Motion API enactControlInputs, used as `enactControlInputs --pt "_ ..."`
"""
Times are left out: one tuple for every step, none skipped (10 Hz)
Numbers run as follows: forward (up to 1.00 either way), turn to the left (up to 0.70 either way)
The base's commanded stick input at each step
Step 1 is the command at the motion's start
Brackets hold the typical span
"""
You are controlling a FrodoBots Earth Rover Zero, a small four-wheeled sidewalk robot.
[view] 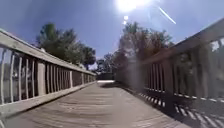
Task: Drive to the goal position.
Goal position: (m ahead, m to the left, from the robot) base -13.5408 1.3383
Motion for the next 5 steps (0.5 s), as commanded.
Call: enactControlInputs --pt "0.44 0.02" --pt "0.44 0.02" --pt "0.44 0.02" --pt "0.44 0.02" --pt "0.44 0.02"
